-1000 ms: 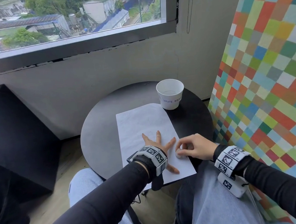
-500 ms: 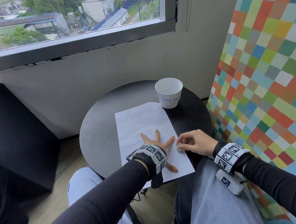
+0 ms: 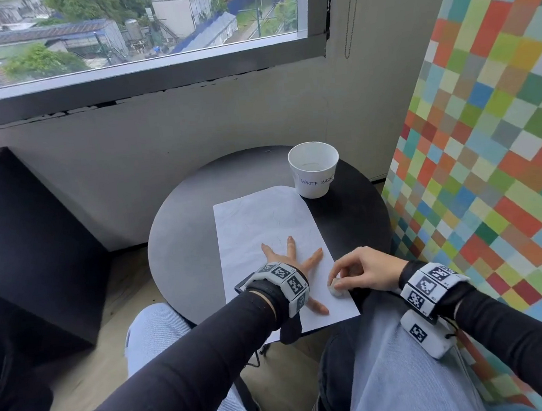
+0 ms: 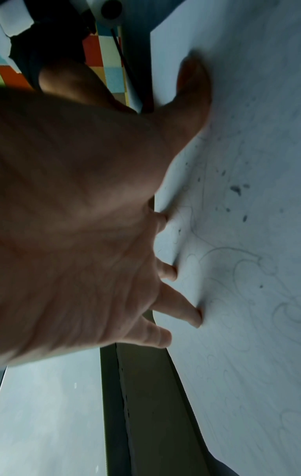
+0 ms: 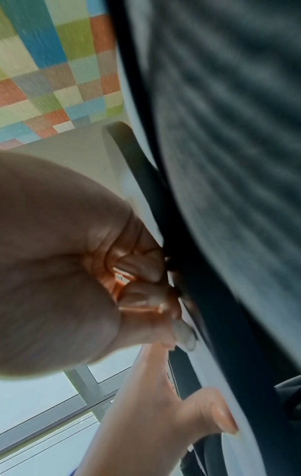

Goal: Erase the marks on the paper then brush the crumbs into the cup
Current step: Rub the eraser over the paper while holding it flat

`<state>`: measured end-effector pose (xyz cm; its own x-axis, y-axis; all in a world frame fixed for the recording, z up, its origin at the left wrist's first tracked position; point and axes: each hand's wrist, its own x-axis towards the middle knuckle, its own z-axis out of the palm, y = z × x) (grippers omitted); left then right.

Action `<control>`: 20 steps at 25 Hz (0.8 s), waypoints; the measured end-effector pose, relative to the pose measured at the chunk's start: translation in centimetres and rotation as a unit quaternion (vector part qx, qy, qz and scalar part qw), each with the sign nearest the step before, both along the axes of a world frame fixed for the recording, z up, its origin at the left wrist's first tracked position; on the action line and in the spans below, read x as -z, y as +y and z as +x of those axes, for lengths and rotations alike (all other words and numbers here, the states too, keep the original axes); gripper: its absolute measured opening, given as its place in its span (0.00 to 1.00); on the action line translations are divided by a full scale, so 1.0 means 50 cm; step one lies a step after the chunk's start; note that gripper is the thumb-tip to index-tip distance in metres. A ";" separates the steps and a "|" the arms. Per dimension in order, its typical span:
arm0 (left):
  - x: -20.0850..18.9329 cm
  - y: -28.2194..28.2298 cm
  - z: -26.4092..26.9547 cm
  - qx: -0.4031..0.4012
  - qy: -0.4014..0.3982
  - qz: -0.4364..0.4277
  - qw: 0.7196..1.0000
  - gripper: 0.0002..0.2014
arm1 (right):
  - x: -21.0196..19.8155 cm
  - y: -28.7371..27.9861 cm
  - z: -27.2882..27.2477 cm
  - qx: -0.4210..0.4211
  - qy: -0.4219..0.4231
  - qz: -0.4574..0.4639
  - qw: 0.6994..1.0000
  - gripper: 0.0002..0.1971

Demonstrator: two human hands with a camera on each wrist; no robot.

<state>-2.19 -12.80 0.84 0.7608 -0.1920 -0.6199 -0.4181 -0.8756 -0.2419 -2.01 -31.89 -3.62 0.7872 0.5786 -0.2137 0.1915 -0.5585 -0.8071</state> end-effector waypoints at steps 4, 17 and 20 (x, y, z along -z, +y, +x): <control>0.003 0.001 0.002 0.001 0.000 -0.008 1.000 0.62 | -0.002 0.004 0.008 0.086 -0.072 0.010 0.994 0.02; 0.013 0.002 0.007 -0.006 0.001 -0.008 1.000 0.63 | -0.010 -0.002 -0.003 0.036 0.010 0.008 0.999 0.02; 0.016 0.004 0.009 -0.005 0.003 -0.014 1.000 0.63 | -0.004 0.009 0.003 0.090 -0.034 0.022 0.995 0.01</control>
